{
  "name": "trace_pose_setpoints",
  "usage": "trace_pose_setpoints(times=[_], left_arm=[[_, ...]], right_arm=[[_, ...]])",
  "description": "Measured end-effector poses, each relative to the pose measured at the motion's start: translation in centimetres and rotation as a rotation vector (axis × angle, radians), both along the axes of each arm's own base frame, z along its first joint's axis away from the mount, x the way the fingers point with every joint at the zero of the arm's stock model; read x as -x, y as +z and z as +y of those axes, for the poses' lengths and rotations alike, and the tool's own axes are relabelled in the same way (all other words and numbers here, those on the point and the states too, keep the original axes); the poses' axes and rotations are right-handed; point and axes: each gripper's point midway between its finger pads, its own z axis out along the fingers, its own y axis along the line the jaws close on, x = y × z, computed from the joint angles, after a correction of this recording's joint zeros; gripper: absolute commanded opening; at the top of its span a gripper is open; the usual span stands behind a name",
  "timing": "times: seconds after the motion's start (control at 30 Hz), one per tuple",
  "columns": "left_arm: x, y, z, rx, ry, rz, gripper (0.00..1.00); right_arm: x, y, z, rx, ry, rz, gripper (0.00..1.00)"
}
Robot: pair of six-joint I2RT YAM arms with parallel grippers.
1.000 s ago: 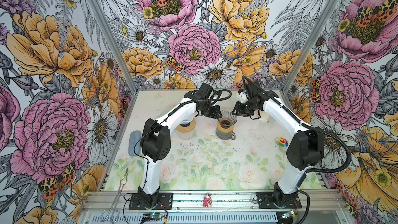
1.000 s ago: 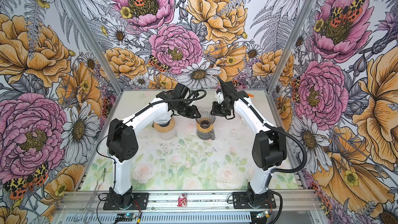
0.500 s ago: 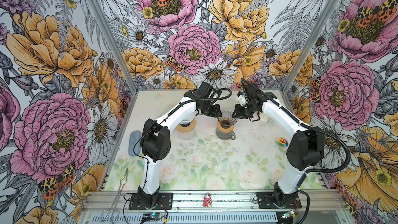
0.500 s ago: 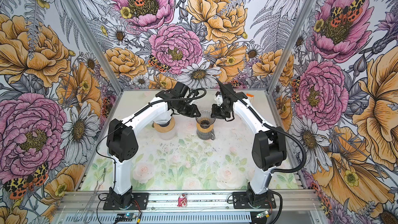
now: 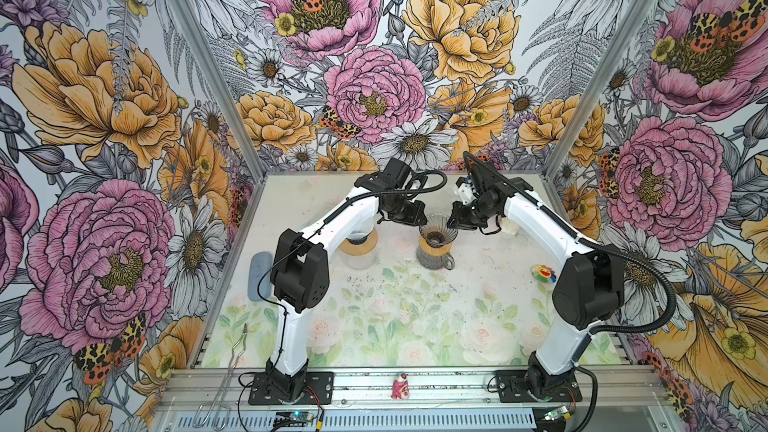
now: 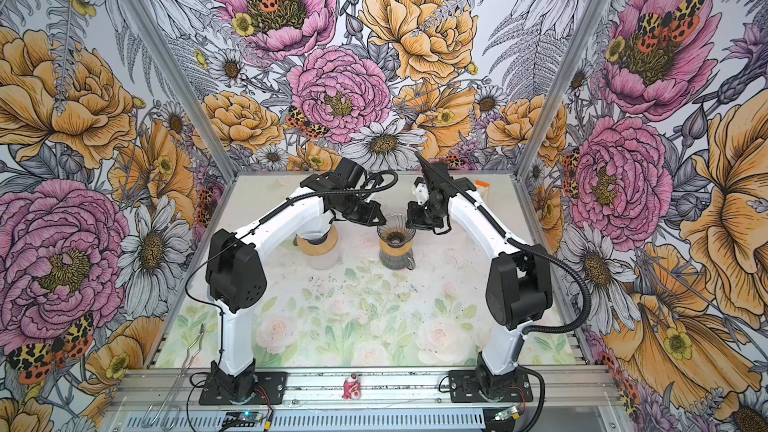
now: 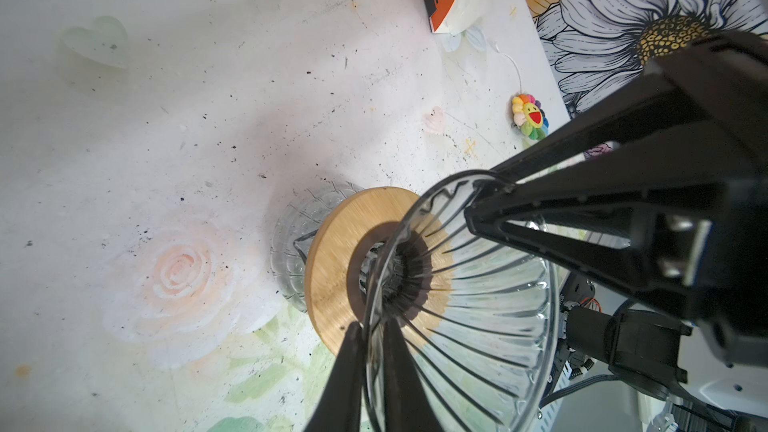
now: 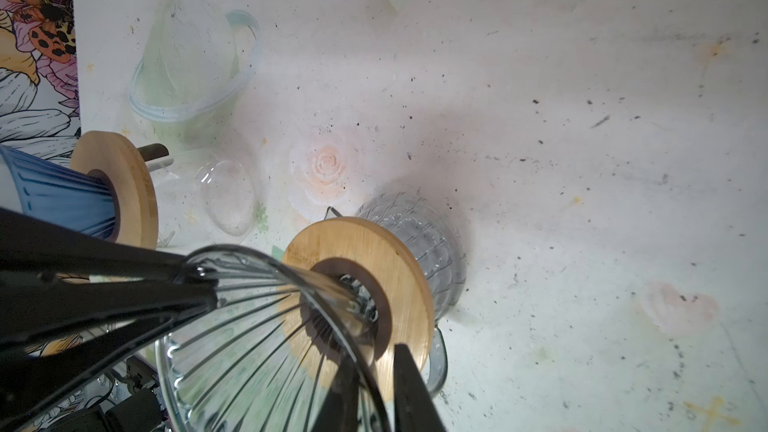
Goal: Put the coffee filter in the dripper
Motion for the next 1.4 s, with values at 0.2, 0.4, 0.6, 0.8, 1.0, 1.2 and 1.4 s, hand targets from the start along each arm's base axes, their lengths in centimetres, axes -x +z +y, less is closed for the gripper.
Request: trace_pose_setpoints(times=[0.2,0.4,0.6,0.8,1.0,1.2,1.4], left_arm=[[-0.1,0.0,0.1,0.001,0.004,0.002,0.11],[-0.3,-0.1,0.2,0.001,0.008,0.003,0.1],[-0.5,-0.3,0.3,0.007,0.01,0.004,0.1],[-0.8,-0.3,0.2,0.01,0.013,0.005,0.09],[-0.7,-0.3,0.1,0.014,0.013,0.006,0.09],[-0.7,-0.3,0.1,0.016,0.012,0.009,0.08],[-0.6,-0.4,0.0,0.024,0.005,0.018,0.08]], right_arm=[[0.1,0.0,0.0,0.001,0.0,0.003,0.16],[0.2,-0.1,0.1,0.001,0.005,0.004,0.15],[0.2,-0.2,0.2,0.0,0.006,0.007,0.13],[0.2,-0.6,0.3,-0.005,0.009,0.022,0.13],[0.3,-0.9,0.4,-0.009,0.013,0.03,0.12],[0.3,-1.0,0.5,-0.011,0.017,0.033,0.11],[0.3,-1.1,0.5,-0.011,0.019,0.032,0.11]])
